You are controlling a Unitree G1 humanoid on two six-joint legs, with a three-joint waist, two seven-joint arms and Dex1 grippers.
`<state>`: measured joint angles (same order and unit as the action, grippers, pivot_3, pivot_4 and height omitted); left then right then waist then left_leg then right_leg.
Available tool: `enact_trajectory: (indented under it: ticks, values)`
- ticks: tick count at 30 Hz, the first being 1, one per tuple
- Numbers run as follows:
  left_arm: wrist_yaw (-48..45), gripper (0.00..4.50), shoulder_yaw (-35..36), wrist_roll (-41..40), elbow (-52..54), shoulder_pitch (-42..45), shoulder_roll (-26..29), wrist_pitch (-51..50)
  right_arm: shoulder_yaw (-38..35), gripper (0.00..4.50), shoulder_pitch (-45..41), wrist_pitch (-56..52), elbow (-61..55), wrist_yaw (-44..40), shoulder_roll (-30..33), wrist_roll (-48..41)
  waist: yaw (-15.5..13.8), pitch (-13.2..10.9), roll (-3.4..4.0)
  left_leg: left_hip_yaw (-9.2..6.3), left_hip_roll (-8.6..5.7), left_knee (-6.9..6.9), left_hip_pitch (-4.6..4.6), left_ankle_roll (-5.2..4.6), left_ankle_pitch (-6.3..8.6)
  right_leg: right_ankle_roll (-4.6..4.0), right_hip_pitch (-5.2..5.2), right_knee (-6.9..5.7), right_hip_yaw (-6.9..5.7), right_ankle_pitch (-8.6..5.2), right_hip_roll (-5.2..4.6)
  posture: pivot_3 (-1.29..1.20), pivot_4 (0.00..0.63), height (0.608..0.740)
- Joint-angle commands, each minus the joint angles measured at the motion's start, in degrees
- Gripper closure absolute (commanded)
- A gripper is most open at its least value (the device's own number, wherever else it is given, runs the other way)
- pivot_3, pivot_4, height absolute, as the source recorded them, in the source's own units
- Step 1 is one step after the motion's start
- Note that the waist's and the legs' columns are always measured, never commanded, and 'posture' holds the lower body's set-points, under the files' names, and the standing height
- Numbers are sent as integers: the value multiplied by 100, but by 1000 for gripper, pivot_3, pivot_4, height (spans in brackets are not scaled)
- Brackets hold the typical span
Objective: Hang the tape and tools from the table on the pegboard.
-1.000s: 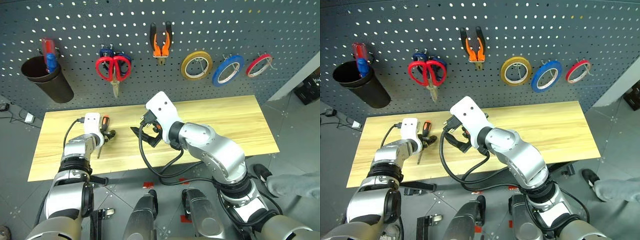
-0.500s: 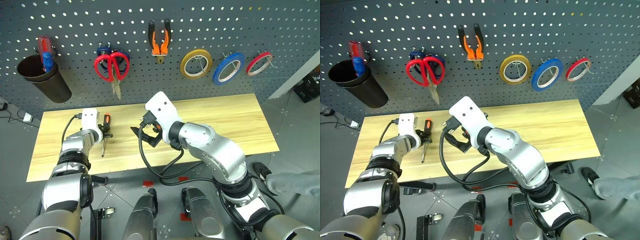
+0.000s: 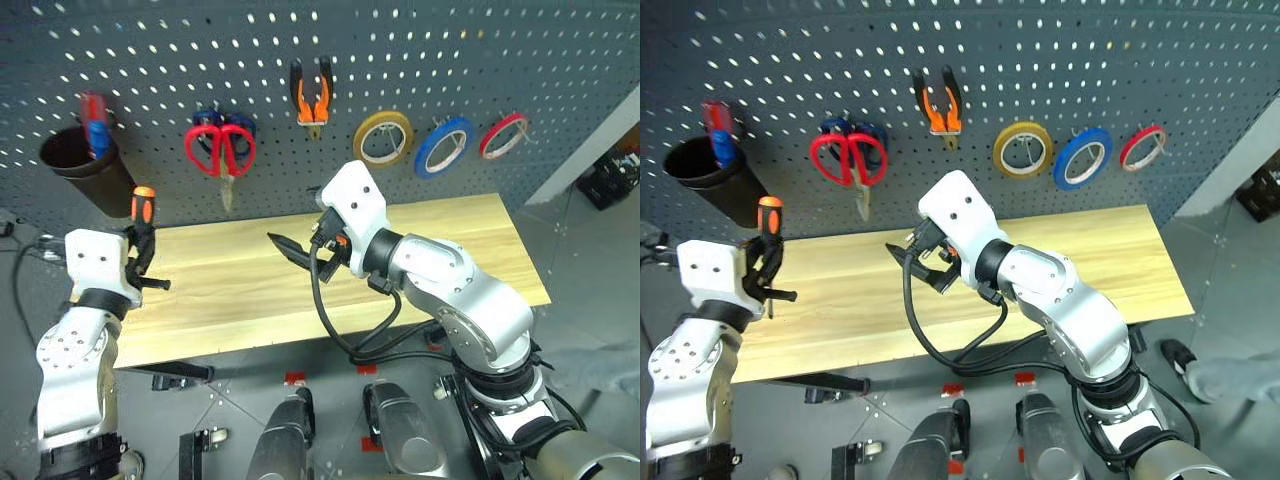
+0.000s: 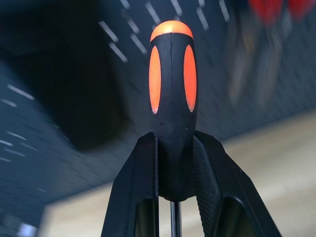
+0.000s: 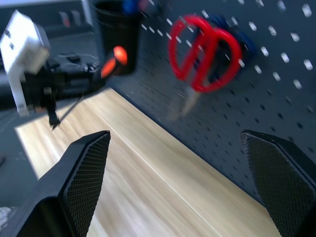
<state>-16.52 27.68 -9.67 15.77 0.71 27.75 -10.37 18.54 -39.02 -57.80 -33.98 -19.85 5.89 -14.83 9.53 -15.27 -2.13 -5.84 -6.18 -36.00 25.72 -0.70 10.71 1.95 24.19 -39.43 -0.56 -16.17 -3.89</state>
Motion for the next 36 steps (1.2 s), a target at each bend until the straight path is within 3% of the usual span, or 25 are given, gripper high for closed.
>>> enact_trajectory:
  ticks: [1, 5, 9, 13, 18, 25, 36]
  values:
    - [425, 3900, 374, -13, 446, 407, 131, 75, -150, 0, -162, 296, -117, -28, -79, -91, -29, 86, -5, -3, 0, -1, -2, -2, 0, -2, 0, -4, -3, 5, 1, -238, 142, 740]
    - [548, 3900, 368, -231, -132, 1784, 590, -24, -216, 0, -361, 349, 65, 98, -336, -97, -158, 160, -33, -39, 10, -4, -17, 16, -36, -14, 1, -12, -28, 41, 23, -243, 130, 740]
    - [418, 3900, 159, -198, -1201, 2785, 855, 384, -180, 0, -509, 430, 255, 187, -488, -11, -123, 301, -13, -29, 31, 1, -42, 19, -55, -18, -18, 26, -13, 89, 53, -250, 124, 740]
    - [163, 3900, -308, 78, -3004, 4140, 1070, 1385, -65, 0, -744, 625, 537, 283, -632, 121, -108, 341, -23, -22, 62, 7, -88, 28, -60, -23, -58, 45, -14, 102, 81, -269, 120, 740]
    - [184, 3900, -460, 299, -4769, 4978, 1298, 2370, 64, 0, -820, 807, 645, 309, -646, 199, 37, 372, -25, -18, 70, 13, -86, 33, -63, -33, -49, 40, -8, 109, 86, -281, 115, 740]
    - [244, 3900, -465, 328, -5817, 5112, 1464, 3066, 79, 0, -827, 865, 675, 292, -660, 258, 334, 388, -24, -14, 70, 24, -80, 33, -63, -33, -57, 35, 0, 109, 85, -295, 116, 740]
    - [668, 3900, -189, 269, -5336, 4073, 1621, 3140, 100, 0, -827, 933, 693, 202, -722, 192, 545, 412, -23, -17, 70, 15, -80, 34, -65, -33, -55, 11, 0, 109, 85, -283, 111, 740]
